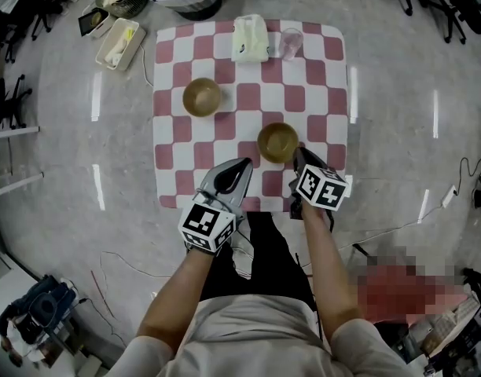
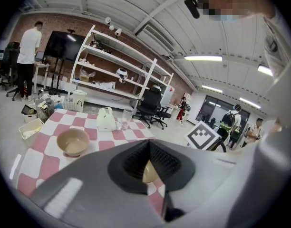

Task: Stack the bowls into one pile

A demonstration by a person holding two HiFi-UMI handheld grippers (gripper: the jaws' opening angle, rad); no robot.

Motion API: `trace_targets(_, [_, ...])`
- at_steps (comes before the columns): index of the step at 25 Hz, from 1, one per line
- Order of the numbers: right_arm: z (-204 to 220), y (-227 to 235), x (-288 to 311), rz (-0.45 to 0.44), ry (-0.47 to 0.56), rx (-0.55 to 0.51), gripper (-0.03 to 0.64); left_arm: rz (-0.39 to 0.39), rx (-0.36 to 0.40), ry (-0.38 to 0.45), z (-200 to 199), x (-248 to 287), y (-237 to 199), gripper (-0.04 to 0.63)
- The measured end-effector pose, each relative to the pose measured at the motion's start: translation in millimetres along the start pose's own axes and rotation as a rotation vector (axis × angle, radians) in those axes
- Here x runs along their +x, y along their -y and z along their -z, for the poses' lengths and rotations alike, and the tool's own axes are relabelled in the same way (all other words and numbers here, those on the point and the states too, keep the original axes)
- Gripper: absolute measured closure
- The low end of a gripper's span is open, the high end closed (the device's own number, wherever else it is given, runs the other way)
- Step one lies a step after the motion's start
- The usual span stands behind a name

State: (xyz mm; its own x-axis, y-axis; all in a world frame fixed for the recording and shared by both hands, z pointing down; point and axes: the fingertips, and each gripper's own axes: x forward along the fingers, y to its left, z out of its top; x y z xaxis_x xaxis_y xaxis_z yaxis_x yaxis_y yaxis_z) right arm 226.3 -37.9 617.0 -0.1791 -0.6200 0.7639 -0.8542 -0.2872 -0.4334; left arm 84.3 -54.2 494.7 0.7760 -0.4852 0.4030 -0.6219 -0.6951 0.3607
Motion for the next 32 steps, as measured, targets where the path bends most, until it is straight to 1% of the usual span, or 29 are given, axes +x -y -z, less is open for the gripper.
trace_targets(5, [-10,6,-8,0.046,0.038,-0.051,0.592,-0.003,-0.007,-0.003,4,3,-1,0.589])
trace_targets(8, [-21,-4,-16,0.057,0.076,-0.112,0.594,-0.013,-0.008,-0.002,5,3,-5,0.589])
trace_targets(10, [-29,-14,-21,0.048,0.103,-0.144,0.594,-0.018,-0.007,0.001,3,3,-8,0.589])
trace_targets(16, [-52,-64,-29,-0.028,0.168,-0.205,0.594,-0.055,-0.005,0.026,-9,-9,-23,0.589])
trace_targets(21, [-62,-112,-21,-0.118,0.187,-0.24,0.595,-0.104,-0.007,0.061,-23,-22,-45,0.589])
trace_targets(28, [-60,-169,11,-0.215,0.172,-0.27,0.597,-0.168,-0.015,0.098,-37,-34,-77,0.589])
trace_targets(32, [-51,-190,40,-0.265,0.128,-0.235,0.595,-0.192,-0.027,0.103,-36,-35,-94,0.589])
